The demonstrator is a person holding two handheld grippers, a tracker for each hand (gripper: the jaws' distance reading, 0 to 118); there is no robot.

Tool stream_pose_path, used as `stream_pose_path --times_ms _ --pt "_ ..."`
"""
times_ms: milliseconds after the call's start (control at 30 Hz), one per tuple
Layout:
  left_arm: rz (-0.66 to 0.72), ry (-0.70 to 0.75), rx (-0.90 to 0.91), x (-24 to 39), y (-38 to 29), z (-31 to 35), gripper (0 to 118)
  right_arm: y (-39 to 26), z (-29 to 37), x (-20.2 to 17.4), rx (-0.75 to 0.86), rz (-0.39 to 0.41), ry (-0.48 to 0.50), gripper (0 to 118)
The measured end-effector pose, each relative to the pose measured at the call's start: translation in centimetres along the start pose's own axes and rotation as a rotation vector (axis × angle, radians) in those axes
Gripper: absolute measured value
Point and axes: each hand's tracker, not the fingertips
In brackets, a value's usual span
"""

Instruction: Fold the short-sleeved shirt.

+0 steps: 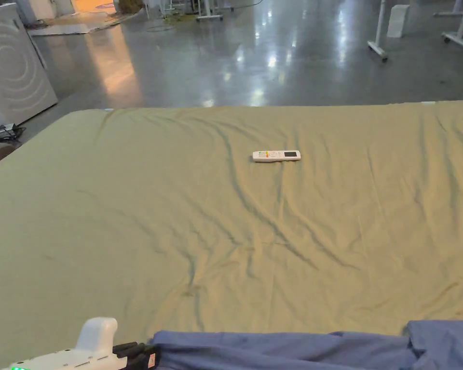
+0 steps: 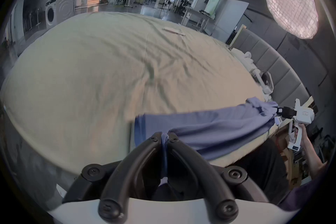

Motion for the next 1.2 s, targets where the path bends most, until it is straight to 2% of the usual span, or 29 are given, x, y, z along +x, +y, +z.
stream_pose_path --times_ms 67,100,133,167,200,233,267,300,333,433,467,500,633,733,833,867,900,933,967,1000,1067,1100,1200 --pt "0.031 0.006 -0.019 -0.6 -1.1 -1.1 6 -1.2 -0.7 -0.8 -0.012 0.013 -0.011 3" --pt "0.024 0.009 -0.007 -0.8 -1.6 -1.6 12 -1.8 -1.2 -1.0 -0.014 0.021 -0.018 3" --pt "0.016 0.029 0.012 -0.6 -1.9 -2.0 30 -2.1 -1.6 -1.2 -0.009 0.027 -0.021 3" --pt "0.014 0.057 0.028 -0.6 -2.2 -2.4 51 -2.2 -2.6 -0.2 -0.006 0.032 -0.023 14" --pt "0.025 0.067 0.028 -0.7 -2.3 -2.7 51 -2.5 -2.8 -0.4 -0.003 0.039 -0.033 14" --pt "0.048 0.079 0.024 -0.9 -2.2 -2.7 58 -2.7 -2.8 -0.4 0.007 0.053 -0.035 18" --pt "0.062 0.078 0.024 -0.8 -2.4 -2.4 77 -2.8 -2.7 -0.2 0.011 0.060 -0.030 42" --pt "0.083 0.065 0.043 -1.1 -2.5 -1.8 86 -2.6 -1.8 -0.6 0.017 0.054 -0.040 70" --pt "0.089 0.056 0.071 -1.2 -2.4 -0.9 86 -2.5 -1.1 -0.5 0.018 0.037 -0.053 88" --pt "0.081 0.089 0.187 0.2 -1.9 3.8 86 -2.2 3.1 0.7 0.103 -0.021 -0.064 88" --pt "0.055 0.079 0.263 1.2 -1.6 5.5 86 -2.2 4.9 0.0 0.174 -0.026 -0.027 88" --pt "0.023 0.061 0.330 2.6 -1.1 7.3 86 -2.0 6.9 -1.0 0.225 0.001 0.032 89" --pt "-0.112 0.082 0.530 9.8 1.0 13.3 86 -1.0 11.8 -5.8 0.440 0.137 0.057 91" --pt "-0.219 0.128 0.653 15.0 1.7 15.6 86 0.0 14.3 -10.4 0.576 0.182 0.089 91" --pt "-0.283 0.086 0.690 18.1 1.7 16.2 86 0.7 15.7 -13.7 0.612 0.219 0.122 89" --pt "-0.296 0.091 0.698 18.9 1.5 16.2 82 0.7 15.9 -14.4 0.620 0.239 0.129 81" --pt "-0.319 0.117 0.729 19.6 1.2 16.1 72 0.6 16.1 -15.0 0.635 0.255 0.133 66" --pt "-0.340 0.158 0.753 20.2 0.9 16.0 47 0.5 16.2 -15.4 0.643 0.267 0.127 52" --pt "-0.361 0.175 0.756 20.5 0.8 16.0 6 0.5 16.3 -15.6 0.643 0.273 0.120 35" --pt "-0.375 0.171 0.742 20.7 0.8 16.1 1 0.5 16.4 -15.9 0.644 0.280 0.107 25" --pt "-0.354 0.176 0.759 20.7 0.6 16.0 1 0.2 16.8 -16.5 0.653 0.297 0.069 0" --pt "-0.352 0.125 0.742 20.5 0.6 16.2 1 0.2 16.9 -16.5 0.656 0.306 0.067 0" --pt "-0.327 0.125 0.731 20.3 0.5 16.3 1 0.1 17.0 -16.6 0.646 0.327 0.073 0"
